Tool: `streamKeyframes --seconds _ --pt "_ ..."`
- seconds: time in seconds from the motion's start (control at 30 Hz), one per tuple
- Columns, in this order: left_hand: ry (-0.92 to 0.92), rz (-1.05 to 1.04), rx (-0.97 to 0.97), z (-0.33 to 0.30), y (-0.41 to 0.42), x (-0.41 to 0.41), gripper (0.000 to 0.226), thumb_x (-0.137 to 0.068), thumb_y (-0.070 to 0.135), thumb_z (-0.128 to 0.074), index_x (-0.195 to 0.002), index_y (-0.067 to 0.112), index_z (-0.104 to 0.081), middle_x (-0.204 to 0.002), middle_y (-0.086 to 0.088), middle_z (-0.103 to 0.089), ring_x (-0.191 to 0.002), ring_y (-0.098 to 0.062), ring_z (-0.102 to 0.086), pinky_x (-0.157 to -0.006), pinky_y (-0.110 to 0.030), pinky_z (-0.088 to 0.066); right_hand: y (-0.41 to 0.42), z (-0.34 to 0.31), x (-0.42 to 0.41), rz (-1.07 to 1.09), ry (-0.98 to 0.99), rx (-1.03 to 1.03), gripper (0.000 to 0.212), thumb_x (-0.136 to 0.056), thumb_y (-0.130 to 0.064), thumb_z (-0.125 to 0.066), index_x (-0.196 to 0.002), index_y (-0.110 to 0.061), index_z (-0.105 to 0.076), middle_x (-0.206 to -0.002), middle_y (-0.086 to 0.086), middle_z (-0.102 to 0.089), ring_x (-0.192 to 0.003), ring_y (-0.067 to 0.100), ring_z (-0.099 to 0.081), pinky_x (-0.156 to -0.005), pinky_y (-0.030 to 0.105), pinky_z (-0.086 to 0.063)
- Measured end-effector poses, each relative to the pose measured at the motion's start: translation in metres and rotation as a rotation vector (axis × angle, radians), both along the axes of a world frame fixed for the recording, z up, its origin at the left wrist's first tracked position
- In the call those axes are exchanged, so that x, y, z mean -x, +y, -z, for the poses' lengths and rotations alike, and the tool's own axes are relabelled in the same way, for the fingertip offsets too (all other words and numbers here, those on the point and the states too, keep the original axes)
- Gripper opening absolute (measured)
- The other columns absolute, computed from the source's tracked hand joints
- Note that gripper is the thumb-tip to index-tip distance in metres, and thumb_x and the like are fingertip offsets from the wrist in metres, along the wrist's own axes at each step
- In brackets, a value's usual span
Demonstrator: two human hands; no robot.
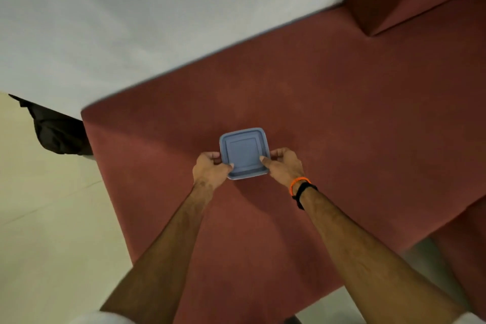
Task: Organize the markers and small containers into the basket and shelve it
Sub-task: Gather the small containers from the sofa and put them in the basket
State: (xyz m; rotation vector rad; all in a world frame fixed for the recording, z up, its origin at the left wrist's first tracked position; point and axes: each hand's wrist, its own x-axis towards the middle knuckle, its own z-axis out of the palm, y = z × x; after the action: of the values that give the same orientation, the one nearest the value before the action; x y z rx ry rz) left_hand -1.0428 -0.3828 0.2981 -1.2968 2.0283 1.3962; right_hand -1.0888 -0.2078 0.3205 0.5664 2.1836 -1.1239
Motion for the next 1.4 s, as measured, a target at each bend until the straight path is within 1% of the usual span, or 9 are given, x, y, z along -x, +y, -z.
streamKeyframes --seconds 0.1,0.3,0.4,0.6,0.8,0.97,1.2,1.3,1.4 --pt "0.025 0.013 -0.042 -0.031 0.016 -0.009 0.052 -0.067 0.016 -0.082 -0.11 0.015 -0.054 -0.114 -0.006 -0.066 -0.101 -0.023 -0.066 -0.092 -0.041 -0.055 0.016 -0.029 -0.013 0.183 -0.041 0.192 0.029 -0.078 -0.026 -0.077 -0.096 -0.015 -0.057 -0.107 0.009 -0.065 -0.094 0.023 -0.068 -0.08 0.042 -0.06" --pt "0.154 0.159 -0.111 -0.109 0.055 -0.02 0.08 -0.058 0.018 -0.09 -0.125 0.01 -0.046 -0.125 -0.007 -0.061 -0.108 -0.021 -0.062 -0.095 -0.041 -0.053 0.063 -0.105 -0.047 0.384 -0.01 0.392 0.037 -0.083 -0.015 -0.074 -0.111 0.0 -0.055 -0.109 0.015 -0.066 -0.096 0.027 -0.069 -0.075 0.038 -0.06" --pt "0.276 0.498 0.039 -0.155 0.082 -0.024 0.112 -0.053 0.028 -0.092 -0.143 0.012 -0.028 -0.14 -0.007 -0.041 -0.127 -0.023 -0.046 -0.101 -0.036 -0.044 0.088 -0.132 -0.07 0.412 0.026 0.424 0.034 -0.083 -0.015 -0.074 -0.108 0.0 -0.057 -0.106 0.016 -0.068 -0.096 0.029 -0.069 -0.071 0.035 -0.06" --pt "0.201 1.247 0.337 -0.225 0.155 -0.042 0.155 -0.039 0.056 -0.09 -0.152 0.022 0.01 -0.157 -0.005 0.006 -0.145 -0.034 0.001 -0.115 -0.057 -0.021 0.144 -0.176 -0.127 0.491 0.126 0.481 0.022 -0.085 -0.016 -0.071 -0.098 -0.003 -0.06 -0.1 0.014 -0.07 -0.089 0.028 -0.071 -0.067 0.034 -0.06" --pt "0.336 1.428 0.508 -0.259 0.235 -0.093 0.143 -0.04 0.052 -0.087 -0.151 0.023 -0.002 -0.146 -0.007 -0.017 -0.135 -0.032 -0.019 -0.108 -0.051 -0.037 0.222 -0.2 -0.198 0.574 0.231 0.52 0.017 -0.087 -0.019 -0.069 -0.095 -0.007 -0.06 -0.098 0.009 -0.067 -0.086 0.024 -0.068 -0.069 0.033 -0.061" --pt "0.428 1.504 0.416 -0.266 0.291 -0.136 0.136 -0.041 0.044 -0.088 -0.15 0.022 -0.009 -0.142 -0.005 -0.019 -0.132 -0.029 -0.019 -0.105 -0.048 -0.042 0.281 -0.204 -0.247 0.593 0.339 0.373 0.025 -0.082 -0.032 -0.073 -0.098 -0.015 -0.064 -0.104 0.003 -0.068 -0.096 0.023 -0.067 -0.07 0.033 -0.059" --pt "0.484 1.638 0.155 -0.273 0.407 -0.203 0.144 -0.042 0.05 -0.092 -0.152 0.019 -0.004 -0.151 -0.002 -0.011 -0.139 -0.023 -0.017 -0.114 -0.045 -0.031 0.388 -0.209 -0.356 0.821 0.458 0.19 0.014 -0.079 -0.029 -0.074 -0.086 -0.023 -0.064 -0.093 0.0 -0.07 -0.09 0.022 -0.067 -0.082 0.045 -0.058" --pt "0.486 1.529 0.01 -0.268 0.45 -0.224 0.122 -0.054 0.044 -0.09 -0.149 0.014 -0.02 -0.148 -0.003 -0.031 -0.134 -0.02 -0.037 -0.109 -0.036 -0.038 0.418 -0.203 -0.398 1.001 0.476 0.173 0.013 -0.078 -0.025 -0.075 -0.084 -0.025 -0.064 -0.093 -0.001 -0.07 -0.091 0.02 -0.068 -0.084 0.047 -0.058" --pt "0.456 1.517 -0.057 -0.257 0.492 -0.241 0.089 -0.06 0.035 -0.089 -0.134 0.019 -0.043 -0.126 0.0 -0.058 -0.112 -0.017 -0.058 -0.089 -0.027 -0.048 0.434 -0.195 -0.436 1.195 0.489 0.187 0.015 -0.077 -0.023 -0.076 -0.086 -0.022 -0.064 -0.093 0.003 -0.07 -0.092 0.024 -0.068 -0.082 0.051 -0.058"
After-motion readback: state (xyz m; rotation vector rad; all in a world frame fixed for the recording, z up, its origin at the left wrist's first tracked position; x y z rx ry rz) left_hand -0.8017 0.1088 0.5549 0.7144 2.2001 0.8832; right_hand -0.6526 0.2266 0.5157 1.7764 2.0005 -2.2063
